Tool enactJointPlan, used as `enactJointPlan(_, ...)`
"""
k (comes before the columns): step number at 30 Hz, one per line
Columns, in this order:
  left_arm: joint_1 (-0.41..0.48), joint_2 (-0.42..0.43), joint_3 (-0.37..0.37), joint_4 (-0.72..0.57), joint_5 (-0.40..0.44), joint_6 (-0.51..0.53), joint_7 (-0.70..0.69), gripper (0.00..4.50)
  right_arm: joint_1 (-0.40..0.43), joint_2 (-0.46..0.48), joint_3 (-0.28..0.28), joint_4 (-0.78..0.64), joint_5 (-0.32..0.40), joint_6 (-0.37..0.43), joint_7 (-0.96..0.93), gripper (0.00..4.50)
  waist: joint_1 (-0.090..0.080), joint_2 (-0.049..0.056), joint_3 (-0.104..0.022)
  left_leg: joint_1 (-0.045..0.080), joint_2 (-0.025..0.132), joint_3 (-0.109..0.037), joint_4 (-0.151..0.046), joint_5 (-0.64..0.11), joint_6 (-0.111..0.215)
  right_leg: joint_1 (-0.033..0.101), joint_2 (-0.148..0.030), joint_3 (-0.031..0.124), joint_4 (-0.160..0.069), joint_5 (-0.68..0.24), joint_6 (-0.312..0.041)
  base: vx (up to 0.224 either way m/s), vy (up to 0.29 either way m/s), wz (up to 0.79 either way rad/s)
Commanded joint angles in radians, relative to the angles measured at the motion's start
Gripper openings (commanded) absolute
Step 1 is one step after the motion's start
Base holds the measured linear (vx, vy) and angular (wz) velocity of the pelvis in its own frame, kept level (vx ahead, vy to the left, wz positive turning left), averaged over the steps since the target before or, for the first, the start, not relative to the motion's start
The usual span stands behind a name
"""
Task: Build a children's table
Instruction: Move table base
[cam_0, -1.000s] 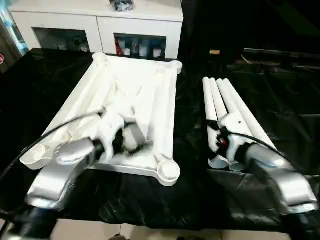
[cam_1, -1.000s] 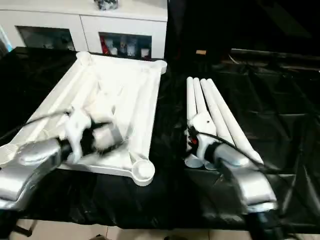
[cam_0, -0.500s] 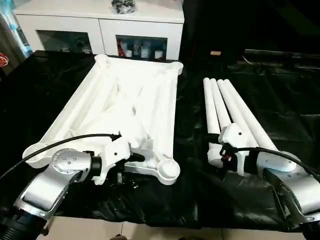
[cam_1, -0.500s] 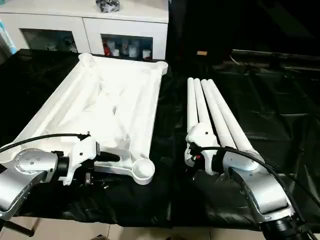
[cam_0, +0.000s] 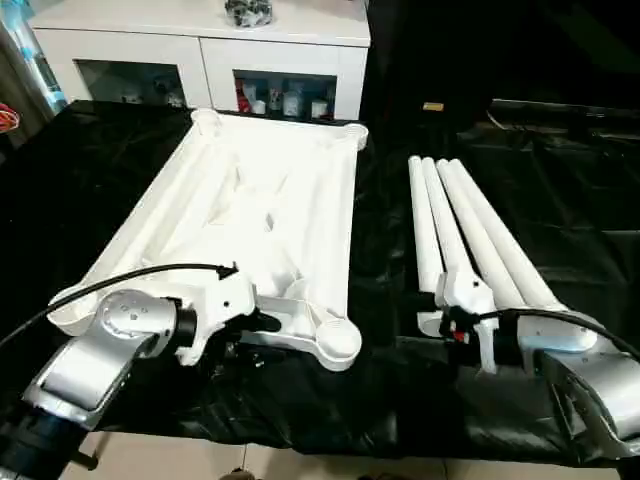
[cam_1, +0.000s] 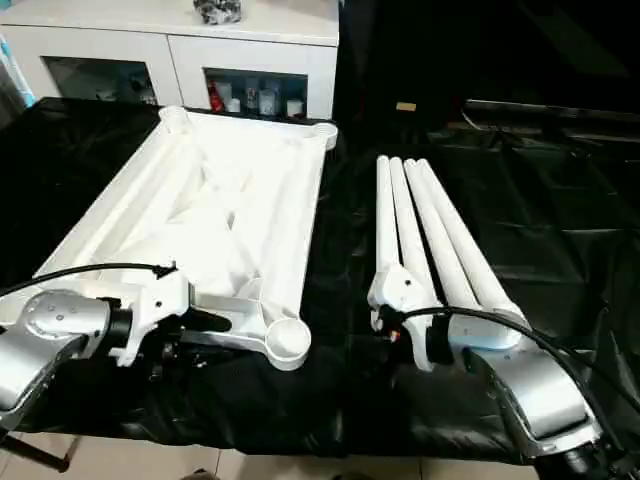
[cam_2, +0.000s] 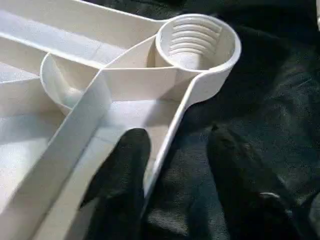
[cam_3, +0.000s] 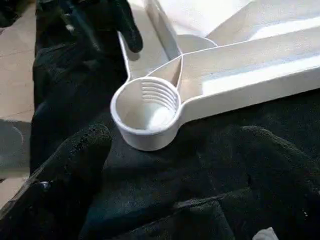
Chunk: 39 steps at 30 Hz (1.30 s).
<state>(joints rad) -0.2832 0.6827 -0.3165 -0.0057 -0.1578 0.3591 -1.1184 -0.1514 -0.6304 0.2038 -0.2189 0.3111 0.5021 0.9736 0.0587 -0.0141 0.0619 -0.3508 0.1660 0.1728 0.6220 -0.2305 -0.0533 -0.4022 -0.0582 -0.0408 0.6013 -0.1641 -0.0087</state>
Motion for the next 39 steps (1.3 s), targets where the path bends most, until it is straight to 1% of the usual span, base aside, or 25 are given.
enactJointPlan(1,-0.012,0.007,-0.026,0.014,0.021,-0.01,-0.021,1.86,0.005,-0.014,0.0,-0.023,0.014,0.02,0.015,4.5,0.003,0.007,-0.059,0.004,0.06,-0.023,-0.091,-0.174,0.015,0.045,-0.081,0.05,-0.066,-0.305,-0.206,0.0,0.0,0.0)
enactJointPlan(2,-0.018,0.008,-0.032,0.017,0.027,-0.011,-0.024,1.71,0.006,-0.015,0.001,-0.025,0.015,0.021,0.017,4.5,0.003,0.007,-0.059,0.003,0.061,-0.024,-0.091,-0.174,0.015,0.045,-0.083,0.05,-0.066,-0.306,-0.207,0.0,0.0,0.0)
enactJointPlan(4,-0.032,0.012,-0.049,0.028,0.044,-0.02,-0.038,1.58,0.006,-0.016,-0.001,-0.025,0.016,0.025,0.018,4.5,0.003,0.006,-0.059,0.005,0.061,-0.024,-0.091,-0.178,0.014,0.044,-0.083,0.05,-0.068,-0.321,-0.205,0.0,0.0,0.0)
enactJointPlan(5,-0.034,0.013,-0.052,0.03,0.047,-0.022,-0.04,1.55,0.005,-0.016,-0.001,-0.025,0.017,0.025,0.017,4.5,0.003,0.003,-0.058,0.004,0.061,-0.024,-0.091,-0.175,0.016,0.044,-0.082,0.05,-0.069,-0.322,-0.203,0.0,0.0,0.0)
enactJointPlan(6,-0.049,0.015,-0.07,0.046,0.069,-0.039,-0.048,1.42,0.005,-0.016,-0.002,-0.024,0.017,0.027,0.017,4.5,0.004,0.007,-0.059,0.004,0.061,-0.024,-0.092,-0.168,0.016,0.044,-0.082,0.049,-0.068,-0.316,-0.202,0.0,0.0,0.0)
enactJointPlan(7,-0.063,0.016,-0.084,0.063,0.084,-0.053,-0.058,1.42,0.005,-0.016,-0.002,-0.026,0.017,0.029,0.017,4.5,0.004,0.006,-0.059,0.003,0.061,-0.024,-0.091,-0.162,0.017,0.044,-0.082,0.049,-0.067,-0.306,-0.202,0.0,0.0,0.0)
enactJointPlan(8,-0.066,0.016,-0.087,0.066,0.086,-0.056,-0.06,1.2,0.005,-0.016,-0.002,-0.026,0.017,0.029,0.017,4.5,0.004,0.006,-0.06,0.004,0.061,-0.024,-0.09,-0.159,0.016,0.045,-0.082,0.049,-0.065,-0.298,-0.204,0.0,0.0,0.0)
enactJointPlan(9,-0.08,0.014,-0.101,0.085,0.103,-0.071,-0.067,1.15,0.005,-0.018,-0.002,-0.028,0.017,0.03,0.017,4.5,0.003,0.009,-0.061,0.004,0.061,-0.024,-0.09,-0.155,0.016,0.045,-0.082,0.049,-0.065,-0.283,-0.209,0.0,0.0,0.0)
enactJointPlan(12,-0.109,0.013,-0.134,0.134,0.155,-0.112,-0.075,0.84,0.005,-0.026,-0.002,-0.036,0.015,0.033,0.021,4.5,0.002,0.007,-0.063,0.002,0.059,-0.023,-0.088,-0.146,0.019,0.048,-0.081,0.049,-0.063,-0.266,-0.212,0.0,0.0,0.0)
enactJointPlan(15,-0.112,0.012,-0.139,0.138,0.157,-0.108,-0.081,0.69,0.005,-0.027,-0.002,-0.035,0.014,0.033,0.022,4.5,0.003,0.007,-0.064,0.001,0.06,-0.023,-0.087,-0.139,0.019,0.049,-0.084,0.049,-0.061,-0.266,-0.217,0.0,0.0,0.0)
enactJointPlan(16,-0.111,0.011,-0.141,0.138,0.159,-0.105,-0.081,0.54,0.004,-0.028,-0.002,-0.035,0.014,0.033,0.022,4.5,0.002,0.006,-0.064,0.001,0.061,-0.023,-0.087,-0.138,0.019,0.049,-0.084,0.049,-0.061,-0.266,-0.22,0.0,0.0,0.0)
enactJointPlan(17,-0.109,0.013,-0.146,0.137,0.171,-0.096,-0.07,0.54,0.004,-0.028,-0.002,-0.035,0.014,0.033,0.022,4.5,0.002,0.007,-0.064,0.001,0.061,-0.024,-0.087,-0.138,0.019,0.049,-0.085,0.049,-0.06,-0.266,-0.222,0.0,0.0,0.0)
enactJointPlan(18,-0.108,0.014,-0.15,0.138,0.185,-0.095,-0.059,0.37,0.003,-0.028,-0.001,-0.034,0.014,0.033,0.022,4.5,0.001,0.007,-0.064,0.001,0.061,-0.023,-0.086,-0.136,0.021,0.049,-0.085,0.049,-0.06,-0.262,-0.223,0.0,0.0,0.0)
enactJointPlan(21,-0.091,-0.008,-0.128,0.128,0.169,-0.081,-0.025,0.26,0.0,-0.023,-0.002,-0.034,0.015,0.035,0.017,4.5,0.001,0.009,-0.063,0.001,0.061,-0.023,-0.088,-0.141,0.022,0.049,-0.084,0.049,-0.061,-0.268,-0.224,0.0,0.0,0.0)
enactJointPlan(22,-0.085,-0.02,-0.116,0.118,0.157,-0.071,-0.011,0.2,0.0,-0.022,-0.002,-0.034,0.015,0.035,0.016,4.5,-0.001,0.007,-0.064,0.001,0.062,-0.023,-0.087,-0.143,0.021,0.049,-0.085,0.049,-0.06,-0.269,-0.226,0.0,0.0,0.0)
enactJointPlan(23,-0.08,-0.034,-0.104,0.107,0.145,-0.055,0.001,0.15,-0.002,-0.021,-0.003,-0.033,0.016,0.036,0.015,4.5,-0.001,0.009,-0.063,0.0,0.063,-0.023,-0.088,-0.146,0.02,0.05,-0.086,0.049,-0.061,-0.273,-0.227,0.0,0.0,0.0)
enactJointPlan(25,-0.071,-0.053,-0.088,0.083,0.125,-0.03,0.016,0.09,-0.003,-0.021,-0.006,-0.033,0.017,0.037,0.012,4.5,-0.002,0.007,-0.064,-0.002,0.061,-0.022,-0.086,-0.15,0.02,0.052,-0.087,0.049,-0.063,-0.296,-0.225,0.0,0.0,0.0)
enactJointPlan(27,-0.048,-0.095,-0.057,0.017,0.084,0.037,0.053,0.02,-0.002,-0.021,-0.01,-0.027,0.015,0.033,0.01,4.5,-0.004,0.004,-0.062,-0.004,0.061,-0.024,-0.087,-0.152,0.023,0.051,-0.086,0.047,-0.066,-0.317,-0.217,0.0,0.0,0.0)
enactJointPlan(29,-0.032,-0.118,-0.041,-0.029,0.064,0.071,0.076,0.02,-0.003,-0.022,-0.011,-0.021,0.012,0.029,0.009,4.5,-0.006,0.005,-0.064,-0.003,0.062,-0.022,-0.084,-0.141,0.027,0.05,-0.086,0.048,-0.066,-0.309,-0.219,0.0,0.0,0.0)
enactJointPlan(30,-0.023,-0.129,-0.038,-0.048,0.063,0.082,0.092,0.02,-0.006,-0.021,-0.011,-0.017,0.009,0.027,0.007,4.5,-0.007,0.004,-0.063,-0.004,0.062,-0.023,-0.085,-0.14,0.032,0.05,-0.085,0.047,-0.066,-0.307,-0.221,0.0,0.0,0.0)
enactJointPlan(32,-0.015,-0.141,-0.036,-0.062,0.062,0.092,0.107,0.02,-0.009,-0.02,-0.01,-0.012,0.005,0.024,0.005,4.5,-0.005,0.005,-0.063,-0.001,0.061,-0.021,-0.083,-0.141,0.04,0.047,-0.083,0.047,-0.07,-0.314,-0.217,0.0,0.0,0.0)
enactJointPlan(35,-0.002,-0.174,-0.038,-0.083,0.073,0.12,0.147,0.02,-0.017,-0.017,-0.008,-0.001,0.0,0.019,0.002,4.5,-0.002,0.003,-0.062,-0.001,0.061,-0.021,-0.083,-0.142,0.042,0.047,-0.081,0.046,-0.071,-0.327,-0.208,0.0,0.0,0.0)
enactJointPlan(36,-0.001,-0.176,-0.04,-0.084,0.075,0.122,0.15,0.02,-0.018,-0.017,-0.007,-0.001,-0.001,0.018,0.003,4.5,-0.001,0.003,-0.062,0.001,0.062,-0.021,-0.084,-0.144,0.041,0.046,-0.081,0.046,-0.072,-0.333,-0.204,0.0,0.0,0.0)
enactJointPlan(38,-0.005,-0.186,-0.044,-0.078,0.083,0.117,0.164,0.02,-0.021,-0.017,-0.006,0.002,-0.004,0.016,0.003,4.5,-0.001,0.0,-0.063,-0.003,0.06,-0.021,-0.084,-0.138,0.043,0.048,-0.081,0.046,-0.071,-0.324,-0.2,0.0,0.0,0.0)
enactJointPlan(39,-0.014,-0.197,-0.044,-0.06,0.095,0.099,0.185,0.02,-0.023,-0.017,-0.004,0.005,-0.007,0.013,0.003,4.5,0.0,0.0,-0.064,-0.003,0.06,-0.022,-0.083,-0.131,0.046,0.048,-0.081,0.046,-0.07,-0.316,-0.198,0.0,0.0,0.0)
